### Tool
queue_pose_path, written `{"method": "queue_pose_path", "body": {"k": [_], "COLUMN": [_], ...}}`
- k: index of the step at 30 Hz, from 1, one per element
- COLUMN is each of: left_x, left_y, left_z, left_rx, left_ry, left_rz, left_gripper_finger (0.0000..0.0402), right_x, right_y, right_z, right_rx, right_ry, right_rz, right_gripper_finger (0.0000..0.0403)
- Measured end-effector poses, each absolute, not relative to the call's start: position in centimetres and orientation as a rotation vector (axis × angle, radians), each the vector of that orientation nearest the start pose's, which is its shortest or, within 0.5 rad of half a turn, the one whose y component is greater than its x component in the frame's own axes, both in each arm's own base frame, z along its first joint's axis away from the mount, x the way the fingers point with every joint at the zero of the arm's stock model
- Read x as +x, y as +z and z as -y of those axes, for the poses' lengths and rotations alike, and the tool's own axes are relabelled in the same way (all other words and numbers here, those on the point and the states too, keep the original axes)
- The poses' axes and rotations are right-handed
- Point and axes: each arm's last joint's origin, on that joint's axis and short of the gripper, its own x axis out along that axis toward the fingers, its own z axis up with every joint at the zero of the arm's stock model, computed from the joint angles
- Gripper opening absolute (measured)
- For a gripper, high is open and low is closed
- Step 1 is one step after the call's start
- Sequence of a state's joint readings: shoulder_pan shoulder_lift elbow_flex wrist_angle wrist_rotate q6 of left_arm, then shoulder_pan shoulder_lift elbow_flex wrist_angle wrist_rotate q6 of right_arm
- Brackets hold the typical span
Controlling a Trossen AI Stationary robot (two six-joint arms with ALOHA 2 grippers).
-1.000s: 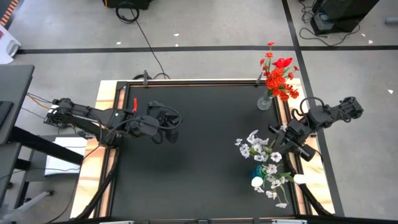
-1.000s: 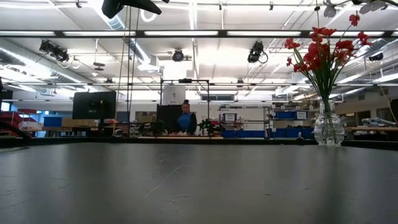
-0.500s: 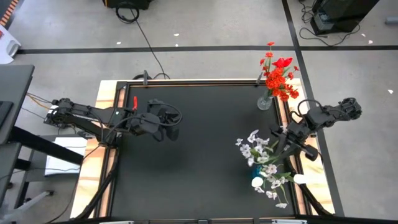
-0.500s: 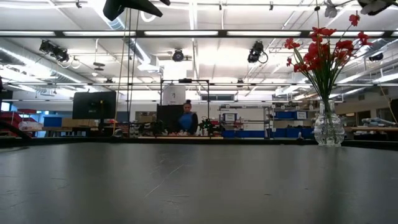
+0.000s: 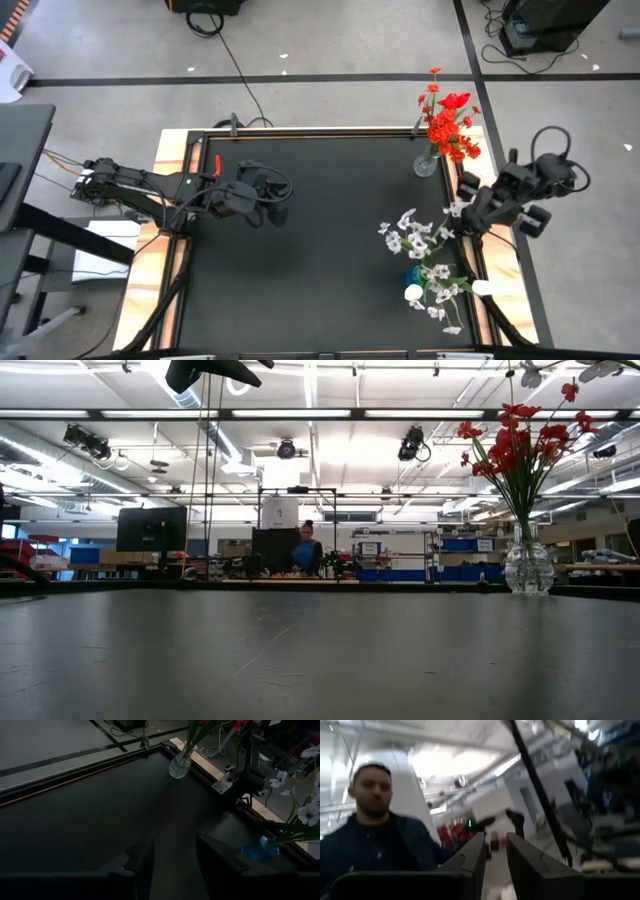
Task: Sort flowers into vase by color
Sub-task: Return to Home Position
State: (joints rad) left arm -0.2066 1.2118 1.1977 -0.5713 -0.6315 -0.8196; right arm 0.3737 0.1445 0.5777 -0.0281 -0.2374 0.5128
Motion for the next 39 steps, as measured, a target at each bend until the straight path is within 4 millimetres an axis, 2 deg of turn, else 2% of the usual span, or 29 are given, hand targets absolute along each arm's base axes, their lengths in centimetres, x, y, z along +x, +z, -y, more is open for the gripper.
{"method": "queue_pose_path", "body": {"k": [6, 9, 12, 19, 22, 25, 29, 32, 34, 39], "left_x": [24.7, 24.7, 24.7, 25.0, 25.3, 25.1, 23.8, 22.2, 21.0, 17.7], "left_y": [35.7, 35.7, 35.7, 36.2, 36.8, 37.4, 38.6, 39.8, 40.5, 41.8], "left_z": [3.4, 3.4, 3.4, 3.5, 3.6, 3.5, 3.0, 2.7, 2.4, 1.7], "left_rx": [-0.548, -0.547, -0.546, -0.458, -0.398, -0.339, -0.276, -0.225, -0.192, -0.145], "left_ry": [0.599, 0.599, 0.599, 0.557, 0.523, 0.501, 0.528, 0.534, 0.53, 0.557], "left_rz": [-0.333, -0.334, -0.334, -0.312, -0.275, -0.248, -0.205, -0.169, -0.147, -0.118], "left_gripper_finger": [0.015, 0.015, 0.015, 0.015, 0.0146, 0.0131, 0.009, 0.0041, 0.0013, 0.0005], "right_x": [3.1, 2.7, 2.8, 5.9, 7.3, 7.9, 7.3, 6.3, 5.5, 3.4], "right_y": [35.3, 36.1, 36.7, 38.0, 39.2, 40.7, 42.1, 42.0, 41.8, 40.4], "right_z": [-1.8, -1.3, -1.0, -1.9, -2.4, -2.4, -1.9, -1.4, -0.9, -0.1], "right_rx": [0.489, 0.451, 0.417, 0.244, 0.188, 0.169, 0.149, 0.123, 0.125, 0.13], "right_ry": [0.66, 0.563, 0.437, 0.283, 0.222, 0.154, 0.073, 0.019, -0.018, -0.043], "right_rz": [0.47, 0.553, 0.542, 0.45, 0.419, 0.398, 0.294, 0.195, 0.169, 0.119], "right_gripper_finger": [0.0088, 0.0088, 0.0088, 0.0088, 0.0086, 0.0078, 0.0047, 0.0011, 0.001, 0.0006]}}
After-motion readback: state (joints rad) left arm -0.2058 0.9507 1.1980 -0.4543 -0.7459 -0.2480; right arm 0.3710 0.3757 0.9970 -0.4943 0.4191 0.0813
